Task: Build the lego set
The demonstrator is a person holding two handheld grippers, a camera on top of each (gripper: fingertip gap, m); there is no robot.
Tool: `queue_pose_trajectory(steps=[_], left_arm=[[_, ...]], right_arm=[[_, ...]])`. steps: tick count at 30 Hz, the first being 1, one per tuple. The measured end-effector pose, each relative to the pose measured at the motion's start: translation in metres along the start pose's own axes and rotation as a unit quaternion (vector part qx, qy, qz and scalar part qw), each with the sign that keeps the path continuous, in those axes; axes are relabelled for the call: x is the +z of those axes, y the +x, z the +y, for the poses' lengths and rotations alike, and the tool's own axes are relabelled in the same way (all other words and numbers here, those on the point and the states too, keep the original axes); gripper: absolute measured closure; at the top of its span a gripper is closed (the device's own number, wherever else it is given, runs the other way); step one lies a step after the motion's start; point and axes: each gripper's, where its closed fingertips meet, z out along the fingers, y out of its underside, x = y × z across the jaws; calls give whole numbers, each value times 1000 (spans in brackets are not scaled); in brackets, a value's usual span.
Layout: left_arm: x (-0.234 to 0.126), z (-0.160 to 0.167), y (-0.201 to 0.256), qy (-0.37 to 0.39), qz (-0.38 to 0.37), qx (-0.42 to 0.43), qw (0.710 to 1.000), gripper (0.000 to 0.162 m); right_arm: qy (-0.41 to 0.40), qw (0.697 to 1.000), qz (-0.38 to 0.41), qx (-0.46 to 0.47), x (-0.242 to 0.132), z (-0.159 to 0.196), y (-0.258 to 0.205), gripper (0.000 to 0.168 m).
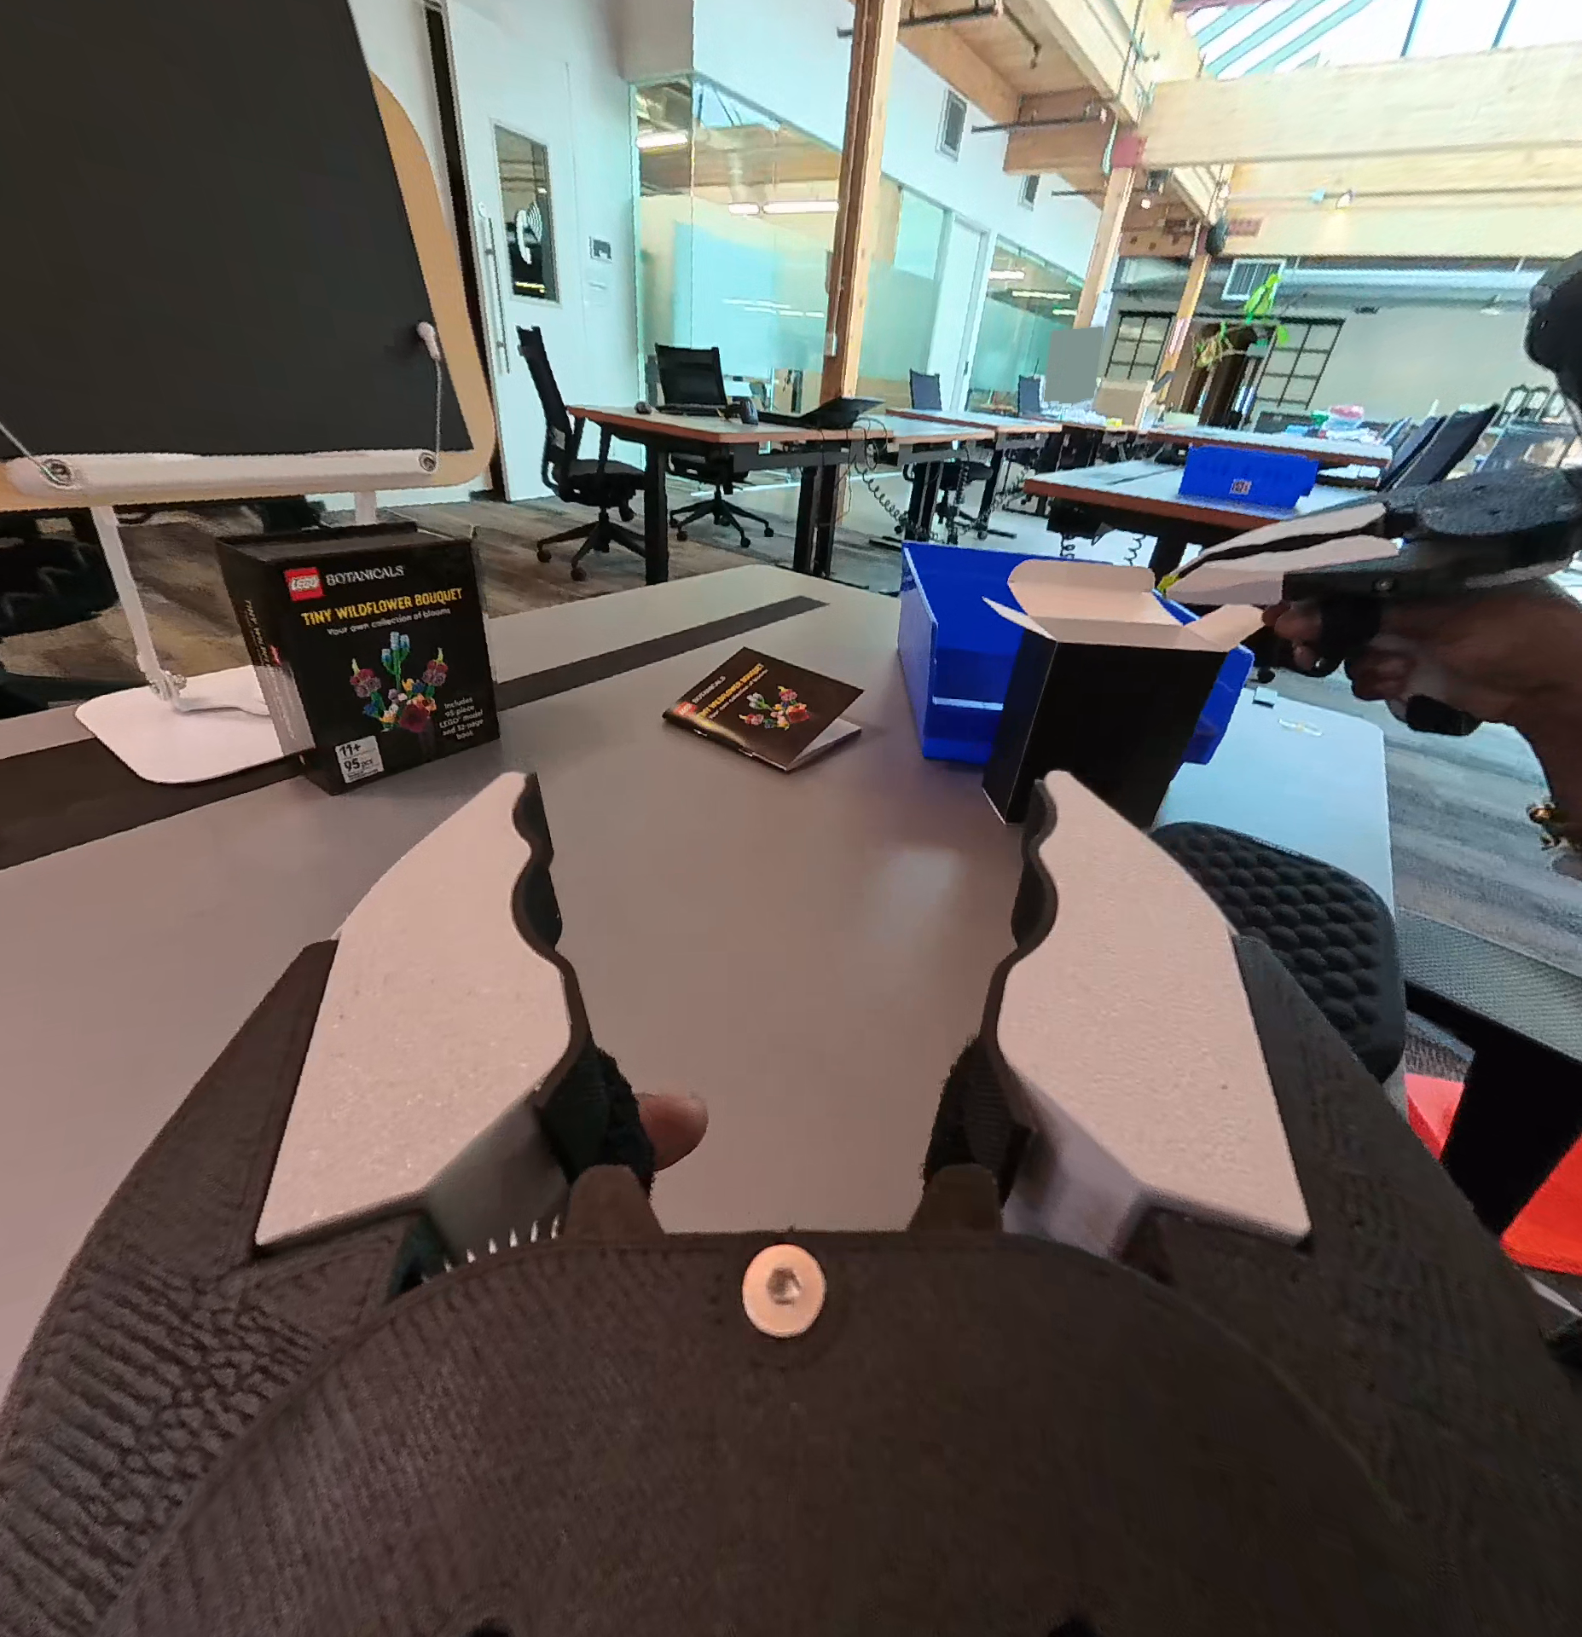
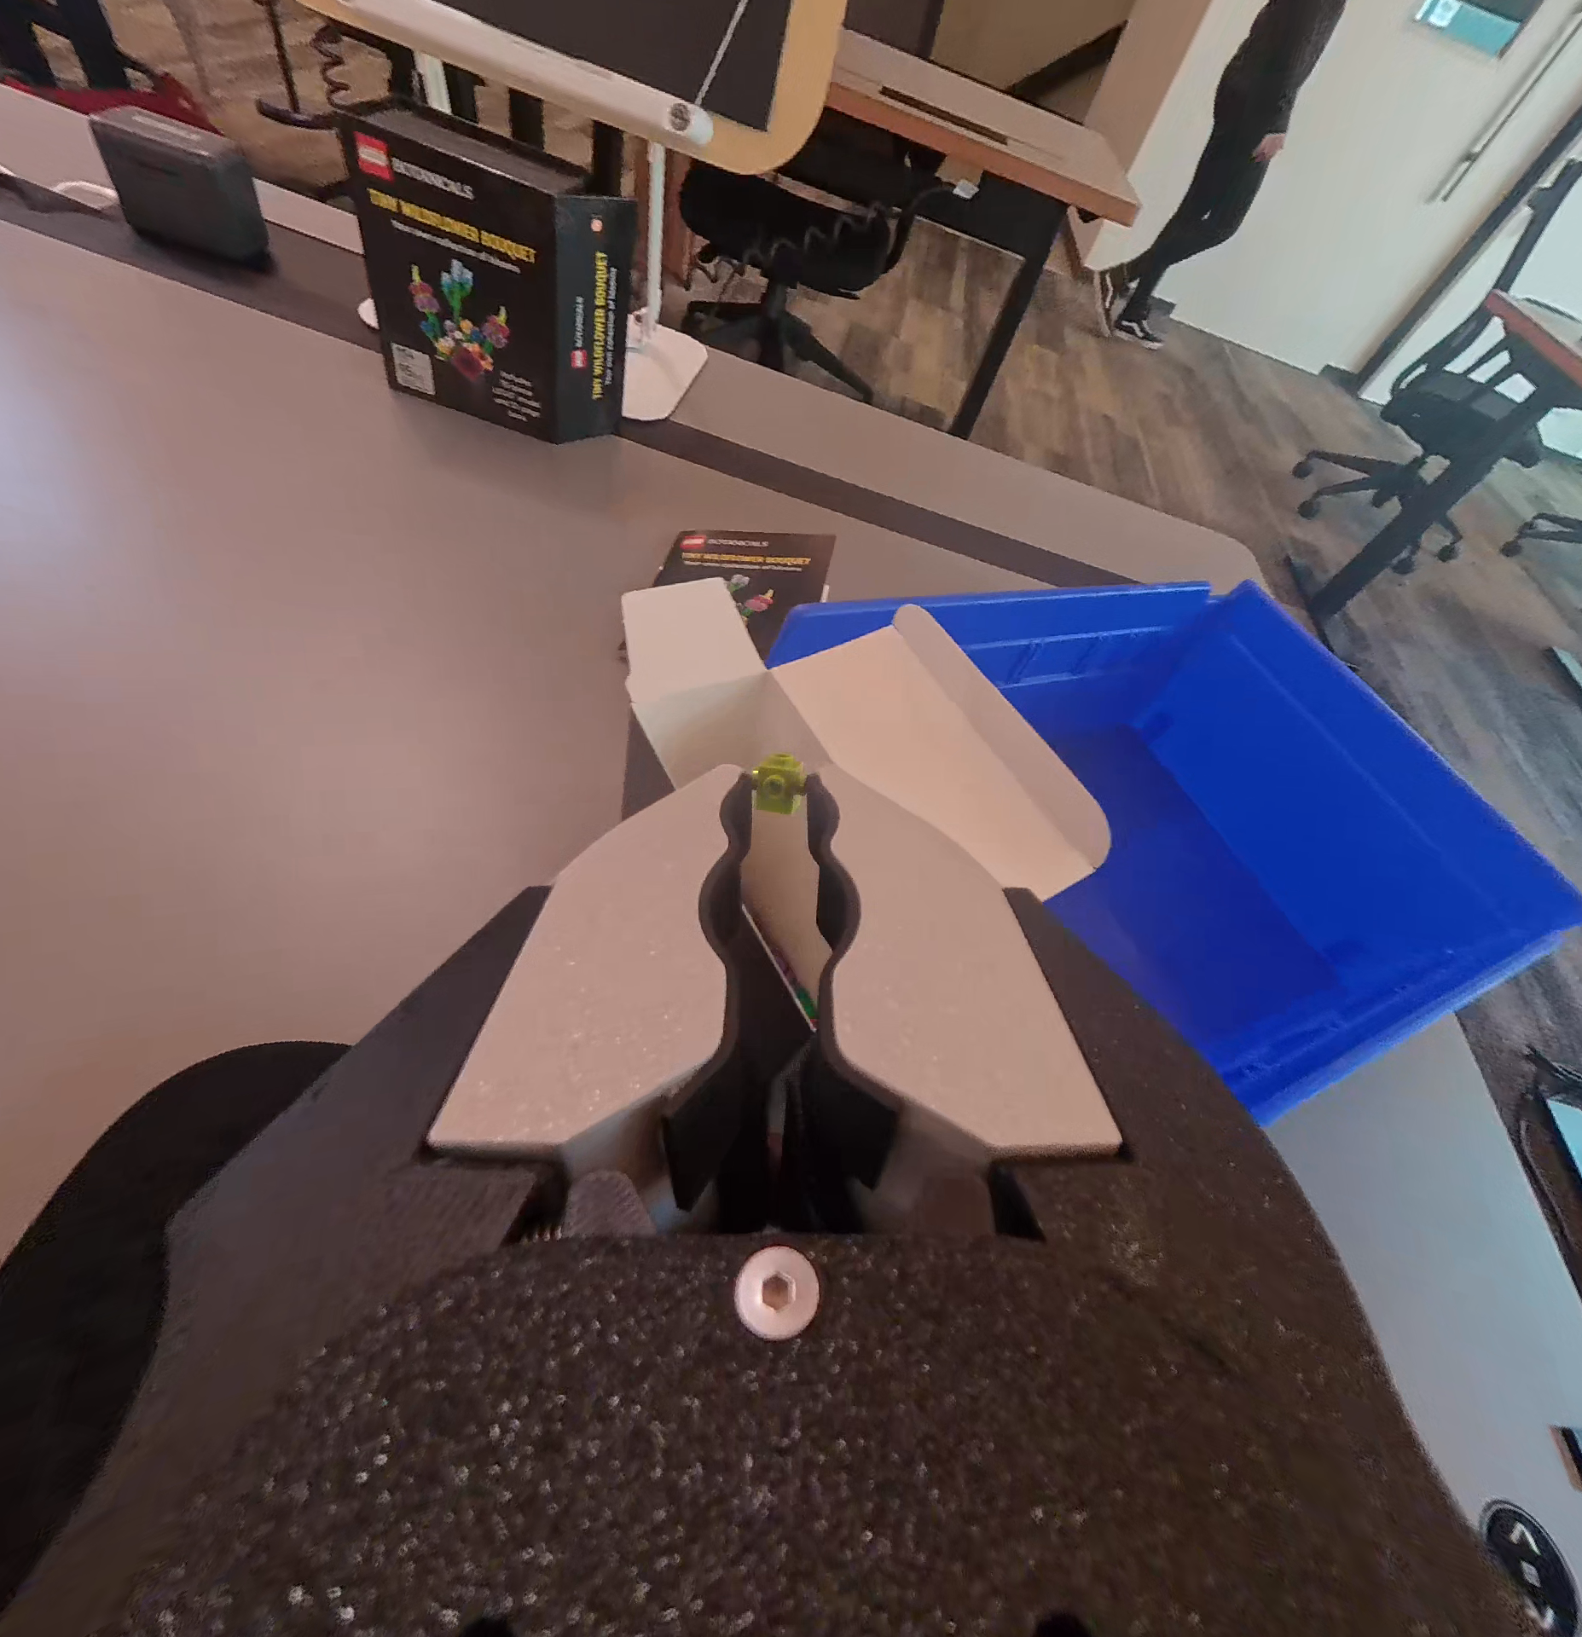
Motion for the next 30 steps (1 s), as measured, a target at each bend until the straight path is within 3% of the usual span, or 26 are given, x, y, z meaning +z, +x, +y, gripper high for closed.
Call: queue_pose_trajectory(steps=[13,18,23,26,30], left_arm=[[1,6,5,-24,8,29,999,64],[3,12,7,-41,12,38,998,67],[4,16,13,-57,28,43,997,68],[1,17,14,-66,35,49,996,70],[-7,18,10,-78,40,46,995,70]], right_arm=[[-13,1000,24,0,1,5,13,140],[6,997,-67,-38,-6,-3,-16,133],[-86,985,-84,-126,5,15,-25,135],[-151,972,-102,-149,17,24,-24,145],[-283,925,-144,-207,26,55,-26,159]])
